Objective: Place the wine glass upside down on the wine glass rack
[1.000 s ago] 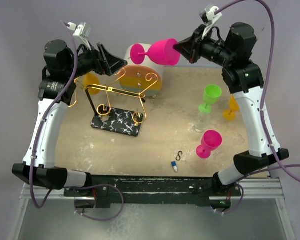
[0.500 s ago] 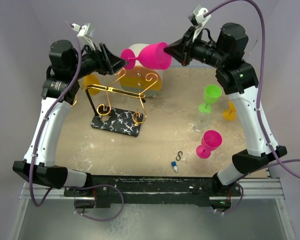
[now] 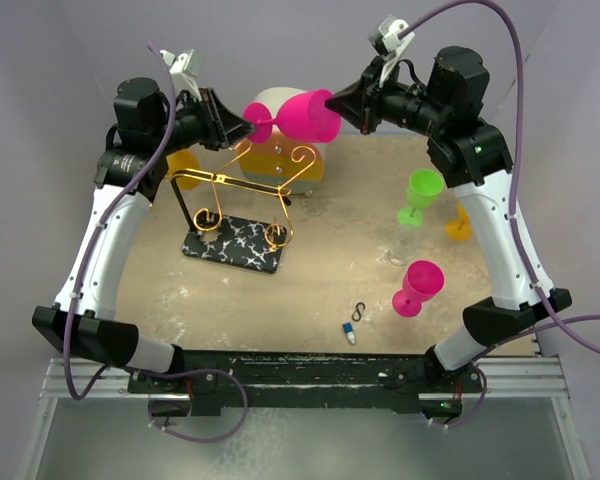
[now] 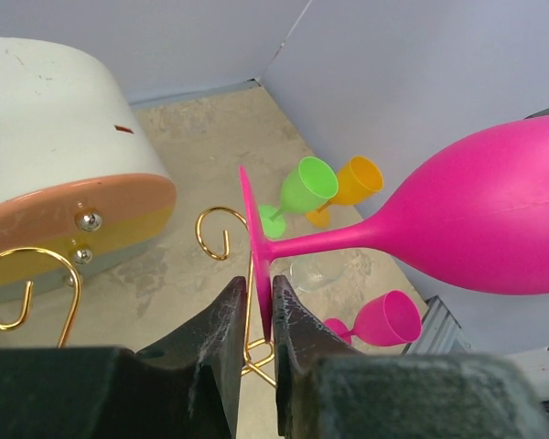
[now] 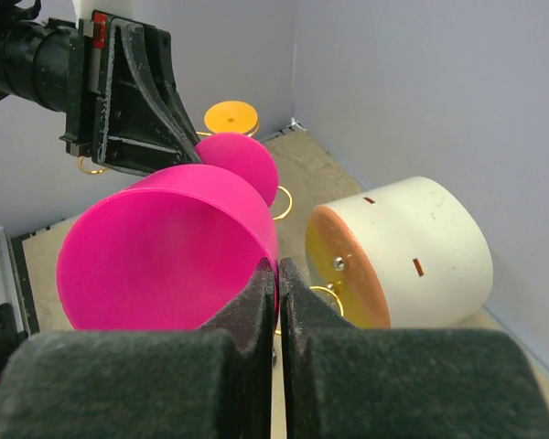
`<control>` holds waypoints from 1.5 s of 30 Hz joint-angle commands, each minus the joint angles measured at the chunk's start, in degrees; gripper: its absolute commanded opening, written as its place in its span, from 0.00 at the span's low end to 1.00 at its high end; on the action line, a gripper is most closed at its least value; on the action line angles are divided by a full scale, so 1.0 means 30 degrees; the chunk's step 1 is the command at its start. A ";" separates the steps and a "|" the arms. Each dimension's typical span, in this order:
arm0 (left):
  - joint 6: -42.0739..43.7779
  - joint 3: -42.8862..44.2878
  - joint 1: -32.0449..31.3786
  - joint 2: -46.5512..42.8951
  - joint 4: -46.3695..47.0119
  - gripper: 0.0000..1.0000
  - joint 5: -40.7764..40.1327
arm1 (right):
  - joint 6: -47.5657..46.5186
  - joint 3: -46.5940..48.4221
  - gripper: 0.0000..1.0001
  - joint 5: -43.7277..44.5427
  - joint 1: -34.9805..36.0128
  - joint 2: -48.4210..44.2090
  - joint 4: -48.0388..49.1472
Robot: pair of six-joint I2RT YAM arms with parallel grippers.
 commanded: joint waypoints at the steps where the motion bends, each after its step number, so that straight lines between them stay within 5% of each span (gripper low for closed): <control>1: 0.0120 0.0916 -0.0156 -0.0129 0.0479 0.17 0.0259 | -0.0241 0.0652 0.00 0.0217 0.0136 -0.0312 0.0450; 5: 0.0357 0.0878 -0.0156 -0.0302 0.0502 0.00 -0.0049 | -0.0561 0.0300 0.00 0.0320 0.0125 -0.0478 0.0346; 7: 0.0570 0.0850 -0.0151 -0.0467 0.0440 0.00 -0.0333 | -0.0642 0.0034 0.04 0.0593 0.0124 -0.0634 0.0356; 17: 0.2199 0.0329 0.0635 -0.1516 0.0350 0.00 -0.0469 | -0.1524 -0.0616 0.57 0.1864 0.0112 -0.1776 -0.0345; 26: 0.6059 0.0867 0.3774 -0.3157 -0.1225 0.00 -0.2195 | -0.2979 -0.2524 0.86 0.5577 0.0046 -0.4332 -0.0722; 39: 1.2154 0.3308 0.5827 -0.4548 -0.4683 0.00 -0.8216 | -0.2103 -0.5844 1.00 0.8784 -0.3029 -0.6311 -0.0151; 45: 1.6552 0.4204 0.6287 -0.4704 -0.4156 0.00 -1.6901 | -0.5325 -0.5954 1.00 1.1889 -0.3052 -0.5984 -0.1327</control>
